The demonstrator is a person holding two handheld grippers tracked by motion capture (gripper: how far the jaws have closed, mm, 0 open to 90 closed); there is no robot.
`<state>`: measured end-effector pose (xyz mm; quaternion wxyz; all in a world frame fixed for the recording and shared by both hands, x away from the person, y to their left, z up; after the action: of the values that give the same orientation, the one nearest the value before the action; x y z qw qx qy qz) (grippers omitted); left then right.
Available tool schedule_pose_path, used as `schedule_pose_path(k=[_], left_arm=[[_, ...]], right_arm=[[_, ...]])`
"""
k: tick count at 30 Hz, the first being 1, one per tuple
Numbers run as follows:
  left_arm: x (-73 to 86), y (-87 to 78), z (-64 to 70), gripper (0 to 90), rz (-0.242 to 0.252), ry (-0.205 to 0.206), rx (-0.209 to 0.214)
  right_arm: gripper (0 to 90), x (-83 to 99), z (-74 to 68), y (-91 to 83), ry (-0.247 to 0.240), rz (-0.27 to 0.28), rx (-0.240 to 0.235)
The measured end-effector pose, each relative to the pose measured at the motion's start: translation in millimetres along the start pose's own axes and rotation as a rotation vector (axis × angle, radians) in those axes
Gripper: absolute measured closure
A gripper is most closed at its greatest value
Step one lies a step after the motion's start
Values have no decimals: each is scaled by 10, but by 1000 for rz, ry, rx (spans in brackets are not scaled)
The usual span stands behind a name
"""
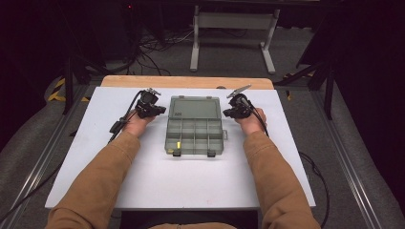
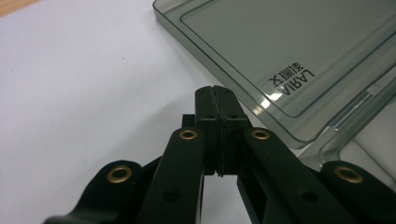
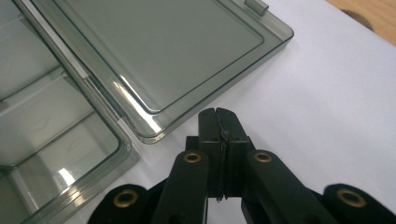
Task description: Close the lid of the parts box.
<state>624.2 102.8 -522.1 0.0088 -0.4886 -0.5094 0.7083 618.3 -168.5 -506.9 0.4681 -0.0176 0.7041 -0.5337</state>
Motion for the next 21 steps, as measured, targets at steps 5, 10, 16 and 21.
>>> schedule_pose_path(k=[5,10,16,21], left_arm=[[26,32,20,893,-11,-5,12],[48,71,41,892,-21,-5,19],[53,85,62,891,-25,-9,32],[65,103,70,889,-32,-6,37]], right_arm=[[896,27,-11,45,4,-10,-5],[896,45,-24,80,-1,-20,-9],[896,60,-35,111,-3,-28,-16],[896,68,-45,130,0,-32,-18]])
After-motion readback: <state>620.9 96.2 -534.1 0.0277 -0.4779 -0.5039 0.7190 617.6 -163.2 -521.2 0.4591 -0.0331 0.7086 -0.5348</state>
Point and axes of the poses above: each handheld gripper's, and its own axes: y roughly forward along the jaws, x roughly out of its underside, z roughly to its right, the point moved 10 cm from there along y, roughly forward along the jaws, and after that the axes turned 6 degrees about y, right-handed, at the moved point
